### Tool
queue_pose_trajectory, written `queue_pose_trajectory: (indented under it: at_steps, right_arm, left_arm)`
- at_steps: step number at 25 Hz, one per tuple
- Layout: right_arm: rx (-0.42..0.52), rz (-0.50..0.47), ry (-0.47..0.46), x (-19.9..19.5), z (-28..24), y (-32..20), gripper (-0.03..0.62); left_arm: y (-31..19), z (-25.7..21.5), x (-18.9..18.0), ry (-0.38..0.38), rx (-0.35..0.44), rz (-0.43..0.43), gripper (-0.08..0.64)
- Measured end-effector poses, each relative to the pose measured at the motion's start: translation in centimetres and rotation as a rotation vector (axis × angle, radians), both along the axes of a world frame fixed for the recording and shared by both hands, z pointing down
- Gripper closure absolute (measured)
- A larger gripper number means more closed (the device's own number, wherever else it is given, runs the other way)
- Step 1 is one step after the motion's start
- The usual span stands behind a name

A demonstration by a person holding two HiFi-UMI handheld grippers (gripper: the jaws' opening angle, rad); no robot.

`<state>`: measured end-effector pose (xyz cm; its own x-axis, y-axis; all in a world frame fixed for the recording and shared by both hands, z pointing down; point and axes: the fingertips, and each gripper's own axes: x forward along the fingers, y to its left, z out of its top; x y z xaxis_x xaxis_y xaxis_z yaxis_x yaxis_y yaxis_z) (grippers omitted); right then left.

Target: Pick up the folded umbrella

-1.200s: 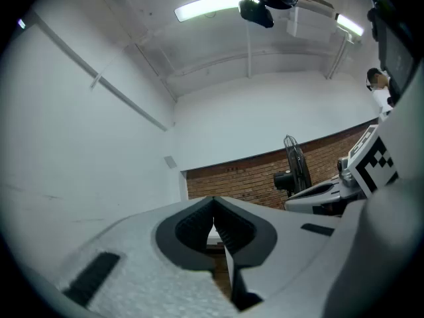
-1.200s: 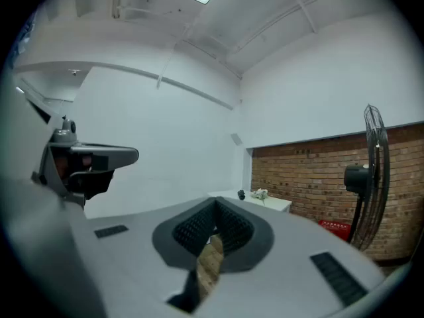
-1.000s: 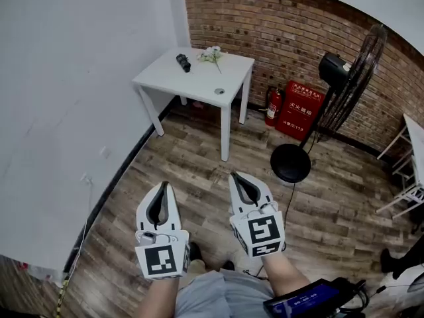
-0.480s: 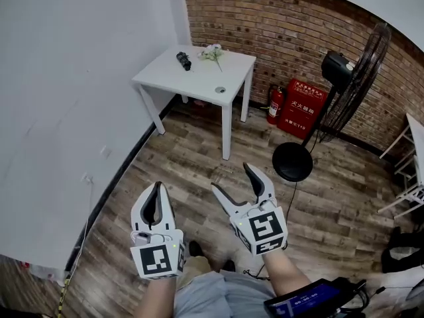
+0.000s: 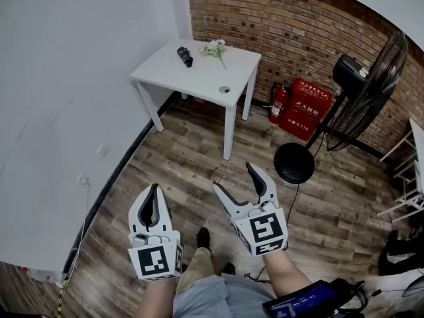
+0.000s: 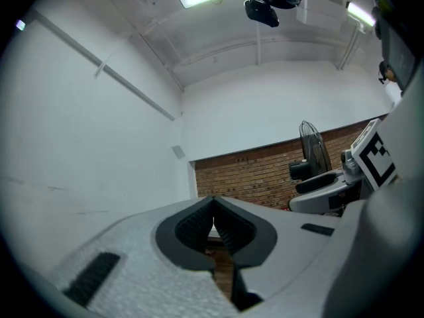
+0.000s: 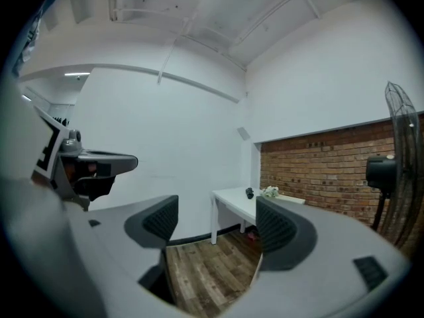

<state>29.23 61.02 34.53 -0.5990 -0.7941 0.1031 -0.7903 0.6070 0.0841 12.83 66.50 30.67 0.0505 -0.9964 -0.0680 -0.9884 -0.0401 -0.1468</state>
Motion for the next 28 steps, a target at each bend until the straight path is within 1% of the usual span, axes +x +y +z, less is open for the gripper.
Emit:
queue_pose_trajectory:
  at_steps: [7,14,22,28]
  right_arm:
    - [-0.027,0.014,0.02,-3.5,1.2,-7.2,0.218]
    - [-0.002,0.038,0.023,-6.8,-0.5,-13.7,0.207]
    - [0.054,0.073,0.021,-9.9,-2.6,-18.7,0.198]
    - [0.072,0.094,0.021,-11.4,-2.7,-20.8,0.199]
  left_arm:
    - [-7.8,1.1,-3.7,0.014,-0.022,0.011,0.552]
    - [-14.8,-0.7,-7.2,0.013,0.007,0.045,0.552]
    - [-20.1,-2.7,-10.5,-0.002,0.058,0.076,0.552]
    - [-22.2,-2.3,-12.1,-0.014,0.059,0.09,0.552]
